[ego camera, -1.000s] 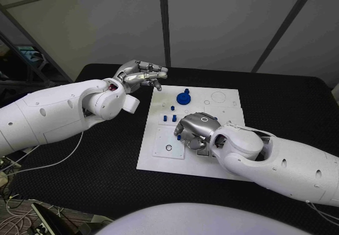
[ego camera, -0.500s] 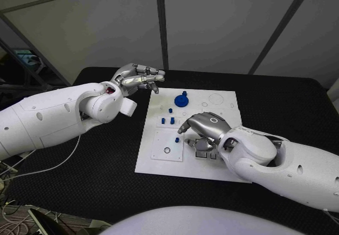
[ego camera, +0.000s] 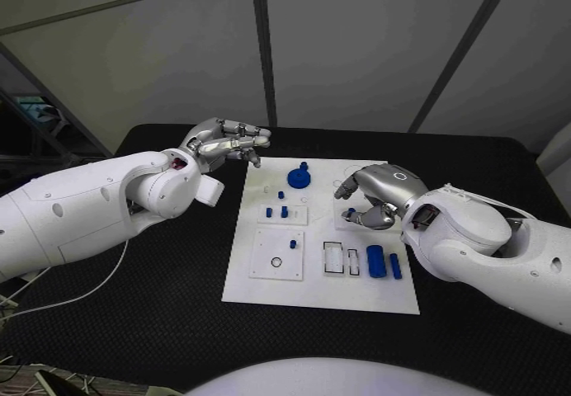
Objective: Assemble the parts on the task board
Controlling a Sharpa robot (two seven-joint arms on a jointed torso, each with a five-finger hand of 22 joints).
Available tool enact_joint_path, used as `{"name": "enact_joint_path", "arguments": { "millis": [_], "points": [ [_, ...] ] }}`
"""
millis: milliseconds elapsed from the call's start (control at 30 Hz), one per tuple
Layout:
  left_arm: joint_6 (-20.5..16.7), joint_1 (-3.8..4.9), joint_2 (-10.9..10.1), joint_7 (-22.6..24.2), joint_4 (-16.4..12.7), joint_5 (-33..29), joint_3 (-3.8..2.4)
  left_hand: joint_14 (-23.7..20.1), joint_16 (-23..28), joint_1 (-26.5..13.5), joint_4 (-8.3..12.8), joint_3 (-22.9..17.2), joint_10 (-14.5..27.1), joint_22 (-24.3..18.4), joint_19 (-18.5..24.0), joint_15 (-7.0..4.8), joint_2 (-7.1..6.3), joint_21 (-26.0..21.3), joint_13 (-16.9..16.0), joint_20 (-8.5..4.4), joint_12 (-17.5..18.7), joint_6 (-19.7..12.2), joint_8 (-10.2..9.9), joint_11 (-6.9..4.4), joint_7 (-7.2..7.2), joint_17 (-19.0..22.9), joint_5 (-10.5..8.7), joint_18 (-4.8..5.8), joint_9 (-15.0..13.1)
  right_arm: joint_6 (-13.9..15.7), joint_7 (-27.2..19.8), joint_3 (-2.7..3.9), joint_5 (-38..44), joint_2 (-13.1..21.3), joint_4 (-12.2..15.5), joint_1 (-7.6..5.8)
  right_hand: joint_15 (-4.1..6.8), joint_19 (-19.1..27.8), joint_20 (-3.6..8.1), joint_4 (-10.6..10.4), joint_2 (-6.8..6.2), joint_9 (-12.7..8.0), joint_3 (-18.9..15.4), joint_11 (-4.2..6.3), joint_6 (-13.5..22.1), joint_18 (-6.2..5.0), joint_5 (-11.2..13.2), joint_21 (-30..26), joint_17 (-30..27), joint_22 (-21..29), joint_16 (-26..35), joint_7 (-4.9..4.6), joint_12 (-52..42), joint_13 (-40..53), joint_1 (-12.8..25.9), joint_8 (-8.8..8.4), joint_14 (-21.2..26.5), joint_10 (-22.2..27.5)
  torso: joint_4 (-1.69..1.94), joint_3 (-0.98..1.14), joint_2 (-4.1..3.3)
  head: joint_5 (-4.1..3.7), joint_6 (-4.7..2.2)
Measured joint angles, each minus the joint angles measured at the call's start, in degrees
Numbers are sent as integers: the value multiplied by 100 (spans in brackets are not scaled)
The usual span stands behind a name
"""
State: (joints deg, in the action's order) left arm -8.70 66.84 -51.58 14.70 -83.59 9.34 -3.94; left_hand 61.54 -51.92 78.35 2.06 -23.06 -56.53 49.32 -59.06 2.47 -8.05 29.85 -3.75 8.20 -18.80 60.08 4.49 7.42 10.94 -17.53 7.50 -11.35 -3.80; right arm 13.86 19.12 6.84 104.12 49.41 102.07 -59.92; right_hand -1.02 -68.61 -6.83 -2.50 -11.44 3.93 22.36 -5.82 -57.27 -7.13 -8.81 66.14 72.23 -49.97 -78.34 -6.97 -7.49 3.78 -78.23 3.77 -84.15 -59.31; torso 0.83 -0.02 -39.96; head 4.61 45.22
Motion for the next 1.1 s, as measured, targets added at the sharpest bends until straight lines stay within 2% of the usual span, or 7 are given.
{"name": "enact_joint_path", "arguments": {
  "millis": [100, 300, 633, 767, 900, 933, 1100],
  "points": [
    [1, 0, 9, -2, 2, 0, 0, 0, 0, 0, 0, 0, 0, 0, 0, 0, 0, 0, 0, 0, 0, 0, 0, 0, 0, 0, 0, 0, 0, -130, 52, 13, -21, 3, -60, -12, 0, -12, -12, -19, 0, 0, -138, -39, 55, 0, 0, -10, -25, 35, 0, 57, -26, 0, 0, 0, 0, 81, -3, 0, -2, -24, -10],
    [6, 0, 21, -4, 6, 0, 0, 0, 0, 0, 0, 0, 0, 0, 0, 0, 0, 0, 0, 0, 0, 0, 0, 0, 0, 0, 0, 0, 0, -340, 121, 20, -47, -36, -177, -12, 0, -15, -15, -27, -17, -1, -180, -22, 58, 0, 0, -33, -47, 58, 0, 60, -26, 0, -18, 0, 0, 99, -2, 1, -3, -42, -18],
    [15, 0, 27, -6, 10, 0, 0, 0, 0, 0, 0, 0, 0, 1, 0, 0, 0, 0, 0, 0, 0, 0, 0, 0, 0, -1, 0, 0, 0, -615, 183, 20, -66, -173, -399, -12, 0, -15, -14, -27, 115, 3, -180, -22, 48, 0, 0, -58, -54, 69, 0, 112, -153, 0, -164, 0, 0, 98, 8, 1, -1, -53, -19],
    [17, 0, 27, -7, 10, 0, 0, 0, 0, 0, 0, 0, 0, 1, 0, 0, 0, 0, 0, 0, 0, 0, 0, 0, 0, -1, 0, 0, 0, -691, 195, 19, -70, -210, -443, -11, 0, -81, 14, -31, 184, 27, -176, 21, -115, 0, 0, -58, -47, 37, 0, 73, -244, 0, -232, 37, 0, -56, 10, 2, -1, -57, -24],
    [19, 0, 28, -8, 11, 0, 0, 0, 0, 0, 0, 0, 0, 1, 0, 0, 0, 0, 0, 0, 0, 0, 0, 0, 0, -1, 0, 0, 0, -762, 204, 19, -73, -236, -468, -11, 76, -156, 89, -60, 234, 69, -33, 110, -421, 0, 0, 20, 23, -88, -65, -44, -332, 0, -283, 134, 11, -371, 11, 3, -1, -58, -15],
    [19, 0, 29, -8, 12, 0, 0, 0, 0, 0, 0, 0, 0, 1, 0, 0, 0, 0, 0, 0, 0, 0, 0, 0, 0, -1, 0, 0, 0, -782, 206, 19, -74, -239, -473, -11, 85, -168, 76, -59, 234, 77, -33, 129, -479, 0, 0, 36, 42, -119, -88, -57, -362, 5, -283, 138, 20, -433, 11, 3, -1, -58, -13],
    [20, 0, 31, -10, 16, 0, 0, 0, 0, 0, 0, 0, 0, 1, 0, 0, 0, 0, 0, 0, 0, 0, 0, 0, 0, -1, 0, 0, 0, -851, 213, 18, -75, -256, -485, -11, 125, -228, 120, -56, 234, 89, 52, 184, -659, 0, 0, 75, 94, -198, -118, -38, -385, 16, -282, 171, 21, -668, 11, 4, -2, -58, -5]
  ]
}}
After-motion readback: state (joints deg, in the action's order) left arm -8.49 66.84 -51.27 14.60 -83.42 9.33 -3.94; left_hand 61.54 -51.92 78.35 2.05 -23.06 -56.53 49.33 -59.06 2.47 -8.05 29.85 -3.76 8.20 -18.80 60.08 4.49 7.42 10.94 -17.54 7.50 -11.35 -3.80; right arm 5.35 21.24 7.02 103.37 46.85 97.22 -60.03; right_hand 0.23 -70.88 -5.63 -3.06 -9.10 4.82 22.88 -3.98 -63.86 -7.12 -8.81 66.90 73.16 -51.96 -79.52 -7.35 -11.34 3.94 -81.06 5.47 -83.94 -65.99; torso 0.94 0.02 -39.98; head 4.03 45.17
